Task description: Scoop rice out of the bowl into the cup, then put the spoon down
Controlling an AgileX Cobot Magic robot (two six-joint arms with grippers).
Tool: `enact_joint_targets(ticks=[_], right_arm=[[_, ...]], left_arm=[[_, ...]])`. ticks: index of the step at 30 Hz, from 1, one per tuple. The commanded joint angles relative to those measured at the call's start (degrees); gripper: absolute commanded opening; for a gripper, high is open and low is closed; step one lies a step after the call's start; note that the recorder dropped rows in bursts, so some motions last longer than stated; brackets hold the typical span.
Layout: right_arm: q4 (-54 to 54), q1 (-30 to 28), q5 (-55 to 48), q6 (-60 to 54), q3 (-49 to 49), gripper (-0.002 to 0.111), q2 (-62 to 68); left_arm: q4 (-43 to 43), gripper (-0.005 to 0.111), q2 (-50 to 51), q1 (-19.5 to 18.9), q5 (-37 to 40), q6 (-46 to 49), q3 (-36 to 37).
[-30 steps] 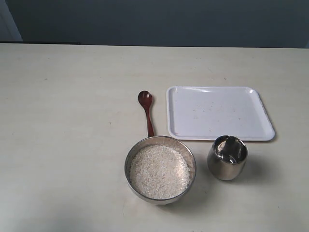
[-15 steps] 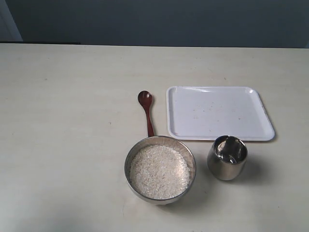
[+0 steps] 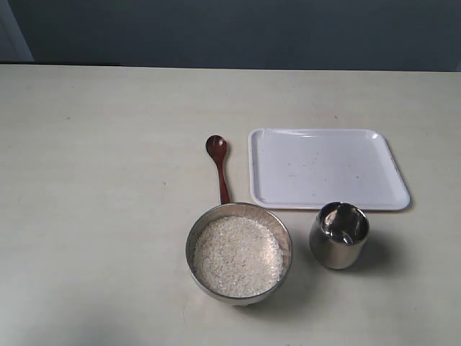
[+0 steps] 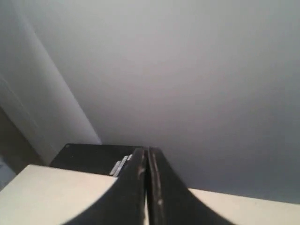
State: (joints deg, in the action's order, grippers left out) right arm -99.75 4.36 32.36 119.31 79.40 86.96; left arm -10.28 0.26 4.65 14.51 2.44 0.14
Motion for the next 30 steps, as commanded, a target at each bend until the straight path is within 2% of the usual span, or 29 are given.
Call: enact_joint_targets(ticks=[1, 2, 5, 9, 10, 12, 14, 17, 22, 24, 26, 30], right_arm=[[-0.19, 5.04, -22.76, -0.01, 7.48, -0.001, 6.2], [-0.19, 6.51, -31.56, -3.39, 9.49, -0.001, 7.27], [-0.19, 8.87, -45.05, -20.14, 13.87, -0.001, 8.51], [-0.19, 9.01, -51.53, -37.67, 17.34, -0.001, 8.77], [3.09, 9.01, -54.19, -42.24, 17.37, -0.001, 8.63], [15.8, 9.01, -60.11, -54.01, 17.37, -0.001, 8.63], [33.86, 8.91, -66.17, -71.34, 17.37, -0.001, 9.25], [55.23, 7.41, -75.17, -90.99, 17.37, -0.001, 12.08], [93.48, 6.66, -88.95, -119.31, 17.37, -0.001, 19.34], [107.89, 8.4, -93.47, -129.36, 17.37, -0.001, 22.58], [113.52, 11.64, -94.73, -132.39, 17.37, -0.001, 24.74], [109.22, 20.46, -91.05, -132.02, 17.37, -0.001, 26.77]], left_arm=[[0.11, 0.001, -0.26, -0.1, -0.78, -0.4, -0.14], [0.11, 0.001, -0.26, -0.1, -0.78, -0.4, -0.14], [0.11, 0.001, -0.26, -0.1, -0.78, -0.4, -0.14], [0.11, 0.001, -0.26, -0.1, -0.78, -0.4, -0.14], [0.11, 0.001, -0.26, -0.1, -0.78, -0.4, -0.14], [0.11, 0.001, -0.26, -0.1, -0.78, -0.4, -0.14], [0.11, 0.001, -0.26, -0.1, -0.78, -0.4, -0.14], [0.11, 0.001, -0.26, -0.1, -0.78, -0.4, -0.14], [0.11, 0.001, -0.26, -0.1, -0.78, -0.4, -0.14], [0.11, 0.001, -0.26, -0.1, -0.78, -0.4, -0.14], [0.11, 0.001, -0.26, -0.1, -0.78, -0.4, -0.14], [0.11, 0.001, -0.26, -0.1, -0.78, -0.4, -0.14]])
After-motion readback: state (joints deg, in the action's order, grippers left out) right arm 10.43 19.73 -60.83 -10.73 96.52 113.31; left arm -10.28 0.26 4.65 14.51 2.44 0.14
